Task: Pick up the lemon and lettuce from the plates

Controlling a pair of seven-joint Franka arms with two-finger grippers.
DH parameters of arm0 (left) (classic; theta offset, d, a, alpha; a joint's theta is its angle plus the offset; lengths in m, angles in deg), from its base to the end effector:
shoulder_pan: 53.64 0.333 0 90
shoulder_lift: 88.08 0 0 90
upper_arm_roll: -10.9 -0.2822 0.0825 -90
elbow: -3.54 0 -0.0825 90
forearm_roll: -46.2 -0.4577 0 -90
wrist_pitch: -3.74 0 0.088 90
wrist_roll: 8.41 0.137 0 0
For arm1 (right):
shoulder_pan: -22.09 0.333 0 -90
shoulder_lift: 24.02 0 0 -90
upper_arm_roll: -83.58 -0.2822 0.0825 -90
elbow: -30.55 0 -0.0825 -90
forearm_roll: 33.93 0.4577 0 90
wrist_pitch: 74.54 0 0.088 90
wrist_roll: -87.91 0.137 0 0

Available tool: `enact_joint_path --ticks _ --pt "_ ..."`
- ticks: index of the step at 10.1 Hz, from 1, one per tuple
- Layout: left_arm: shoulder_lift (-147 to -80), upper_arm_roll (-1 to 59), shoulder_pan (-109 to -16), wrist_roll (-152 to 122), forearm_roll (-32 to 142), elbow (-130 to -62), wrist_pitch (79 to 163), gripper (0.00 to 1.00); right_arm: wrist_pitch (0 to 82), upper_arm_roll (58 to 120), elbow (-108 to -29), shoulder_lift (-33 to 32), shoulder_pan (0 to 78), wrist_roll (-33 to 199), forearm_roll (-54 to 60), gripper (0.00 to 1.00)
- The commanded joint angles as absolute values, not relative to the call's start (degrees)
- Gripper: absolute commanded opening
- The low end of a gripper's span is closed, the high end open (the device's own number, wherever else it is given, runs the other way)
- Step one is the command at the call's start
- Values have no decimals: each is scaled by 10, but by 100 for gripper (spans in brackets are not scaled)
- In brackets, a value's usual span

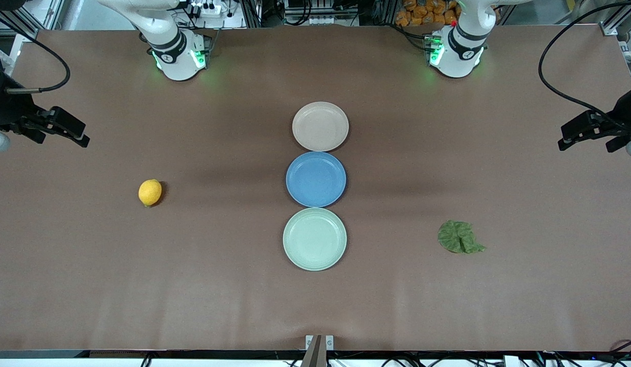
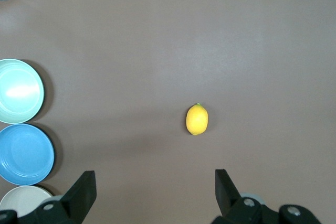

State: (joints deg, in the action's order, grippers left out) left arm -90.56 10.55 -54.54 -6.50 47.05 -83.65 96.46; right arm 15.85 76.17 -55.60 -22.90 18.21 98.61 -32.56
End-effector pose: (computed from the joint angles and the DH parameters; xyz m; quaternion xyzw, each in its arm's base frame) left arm 0.6470 -0.0082 0.5644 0.9994 -0.0213 0.0267 0.0070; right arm 0.6352 0.0418 0.5859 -0.9976 0.0623 -0.0255 0.0165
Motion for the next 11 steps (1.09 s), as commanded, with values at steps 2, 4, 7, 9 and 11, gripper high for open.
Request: enact_joint_path --ticks 2,4,7,9,11 --pt "-905 105 -547 -77 458 -820 967 100 164 763 -566 -242 184 999 -335 100" --pt "-906 105 -547 -75 458 -817 967 100 158 762 -566 -245 186 999 -336 100" --pt "-906 106 -548 -77 457 -818 967 100 166 761 -566 -242 193 998 -339 100" --pt "-907 107 -549 -77 458 -818 967 100 166 760 -566 -241 204 990 -364 100" --pt "-907 107 -550 -77 457 -818 967 100 165 761 -561 -239 204 989 -360 100"
